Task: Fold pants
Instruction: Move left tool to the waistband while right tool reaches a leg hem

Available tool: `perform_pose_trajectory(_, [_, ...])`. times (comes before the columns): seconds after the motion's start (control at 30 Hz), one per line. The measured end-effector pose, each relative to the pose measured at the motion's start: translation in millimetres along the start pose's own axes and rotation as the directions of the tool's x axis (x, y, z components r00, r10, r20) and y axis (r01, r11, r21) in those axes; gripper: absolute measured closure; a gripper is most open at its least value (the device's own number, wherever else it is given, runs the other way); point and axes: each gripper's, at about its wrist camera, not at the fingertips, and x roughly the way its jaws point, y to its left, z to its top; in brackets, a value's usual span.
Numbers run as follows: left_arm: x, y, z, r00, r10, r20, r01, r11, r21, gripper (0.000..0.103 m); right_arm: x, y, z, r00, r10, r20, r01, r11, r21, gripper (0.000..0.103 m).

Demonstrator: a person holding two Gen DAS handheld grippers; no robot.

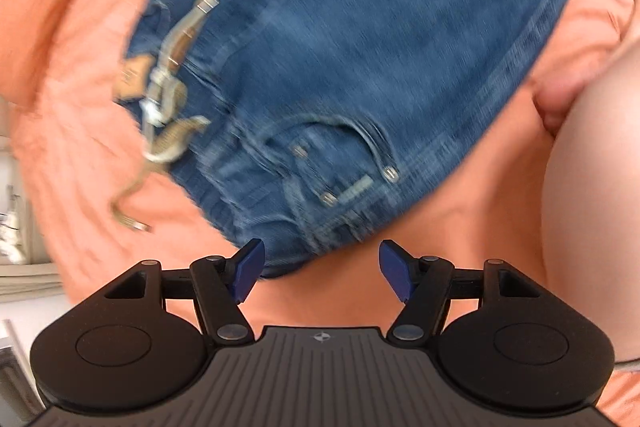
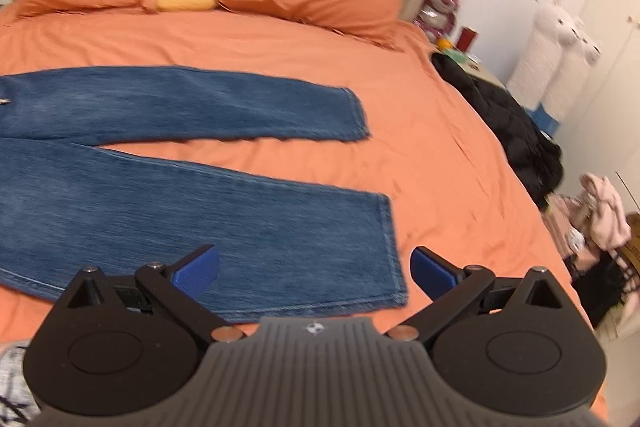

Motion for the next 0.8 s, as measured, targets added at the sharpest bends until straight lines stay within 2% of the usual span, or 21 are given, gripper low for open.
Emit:
perform_pose_trajectory(0.17, [23, -9, -4, 1.0, 0.021, 0.003, -0.021, 1.0, 0.016, 0.026, 21, 1, -2, 0.997, -0.054, -0.053, 0.052, 0.998, -0.036, 0.005])
perform_pose_trajectory(0.23, [33, -12, -3, 1.0, 0.021, 0.01, -0.021, 1.0, 0.009, 0.026, 30, 1, 0, 0.997, -0.048, -0.065, 0.045, 0.998, -0.043, 0.005])
perform_pose_trajectory(0.37, [49, -18, 3, 0.997, 0.077, 0.033, -0.076, 0.997, -0.013, 0.023, 41, 4, 5, 0.996, -0.022, -0.089, 0.014, 0.996, -0.087, 0.006])
perform_pose_trajectory(0.4, [51, -20, 4, 0.996, 0.089, 0.03, -0.088, 0.996, -0.022, 0.026, 44, 6, 6, 0.995, -0.02, -0.099, 0.009, 0.993, -0.114, 0.007])
perform_pose_trajectory(0.43, [52, -22, 5, 0.995, 0.093, 0.033, -0.092, 0.995, -0.035, 0.034, 46, 8, 7, 0.994, -0.028, -0.109, 0.011, 0.989, -0.149, 0.008])
perform_pose_trajectory(0.47, [51, -22, 5, 0.994, 0.105, 0.04, -0.103, 0.993, -0.052, 0.037, 48, 10, 7, 0.992, -0.037, -0.123, 0.013, 0.982, -0.189, 0.009])
perform_pose_trajectory(0.5, [49, -20, 5, 0.993, 0.11, 0.044, -0.107, 0.991, -0.081, 0.043, 50, 11, 8, 0.99, -0.035, -0.138, 0.004, 0.976, -0.219, 0.014])
perform_pose_trajectory(0.53, [45, -18, 4, 0.993, 0.105, 0.053, -0.099, 0.989, -0.112, 0.055, 52, 11, 9, 0.988, -0.026, -0.153, -0.012, 0.97, -0.241, 0.021])
perform_pose_trajectory(0.6, [34, -15, 2, 0.991, 0.106, 0.076, -0.093, 0.982, -0.163, 0.061, 56, 10, 9, 0.983, -0.014, -0.182, -0.04, 0.956, -0.292, 0.034])
perform_pose_trajectory(0.63, [28, -14, 1, 0.988, 0.123, 0.092, -0.104, 0.977, -0.184, 0.069, 58, 10, 9, 0.981, -0.009, -0.193, -0.055, 0.944, -0.325, 0.038])
perform_pose_trajectory(0.7, [14, -12, 1, 0.978, 0.165, 0.126, -0.132, 0.962, -0.238, 0.074, 63, 9, 8, 0.976, 0.007, -0.217, -0.095, 0.911, -0.4, 0.041])
perform_pose_trajectory(0.8, [-8, -7, 4, 0.958, 0.228, 0.174, -0.162, 0.931, -0.326, 0.077, 72, 12, 0, 0.968, 0.007, -0.249, -0.143, 0.835, -0.532, 0.045])
